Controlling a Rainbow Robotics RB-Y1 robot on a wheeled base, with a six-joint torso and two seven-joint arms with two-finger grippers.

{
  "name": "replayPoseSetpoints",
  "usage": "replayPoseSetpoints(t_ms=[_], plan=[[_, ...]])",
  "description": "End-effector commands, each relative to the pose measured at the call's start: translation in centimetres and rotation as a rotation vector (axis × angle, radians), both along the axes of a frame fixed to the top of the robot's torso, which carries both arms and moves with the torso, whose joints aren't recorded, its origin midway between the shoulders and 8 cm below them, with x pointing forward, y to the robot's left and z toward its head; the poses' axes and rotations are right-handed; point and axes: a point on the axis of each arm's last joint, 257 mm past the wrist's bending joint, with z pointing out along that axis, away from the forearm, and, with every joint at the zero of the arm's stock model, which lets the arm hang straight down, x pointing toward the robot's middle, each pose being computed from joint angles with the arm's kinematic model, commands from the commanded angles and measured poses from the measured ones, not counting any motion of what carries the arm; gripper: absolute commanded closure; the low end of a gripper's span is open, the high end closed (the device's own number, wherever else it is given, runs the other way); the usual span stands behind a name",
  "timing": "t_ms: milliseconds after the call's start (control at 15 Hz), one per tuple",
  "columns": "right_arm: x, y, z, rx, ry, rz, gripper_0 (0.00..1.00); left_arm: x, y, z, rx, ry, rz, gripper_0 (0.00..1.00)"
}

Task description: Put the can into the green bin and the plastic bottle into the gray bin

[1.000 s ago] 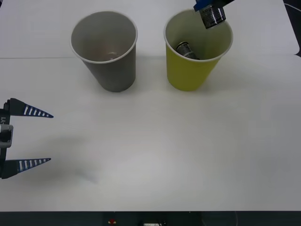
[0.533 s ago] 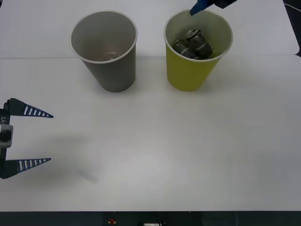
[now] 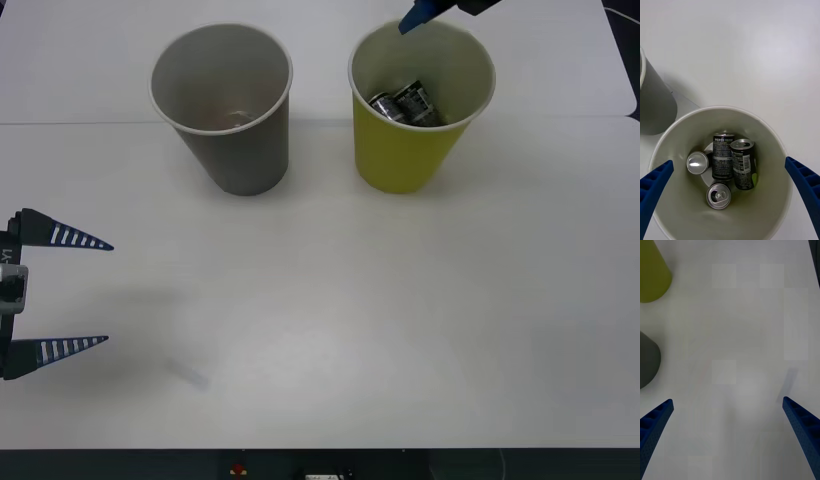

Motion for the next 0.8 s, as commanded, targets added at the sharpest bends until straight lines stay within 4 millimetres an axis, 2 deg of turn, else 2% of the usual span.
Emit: replayPoseSetpoints(t_ms=[67,400,800], plan=[[-1.2,0.3,1.4,0.024,-0.068,0.029,0.00,0.0,0.0,0.0,0.000,0.000,0.000,0.00],[-6.0,-0.4,0.6,0.114,-0.193,0.067,0.00,0.0,0.0,0.0,0.000,0.000,0.000,0.00],[-12.9,-2.2,-0.5,0.164,-0.283,0.147,0.00,0.0,0.0,0.0,0.000,0.000,0.000,0.00]])
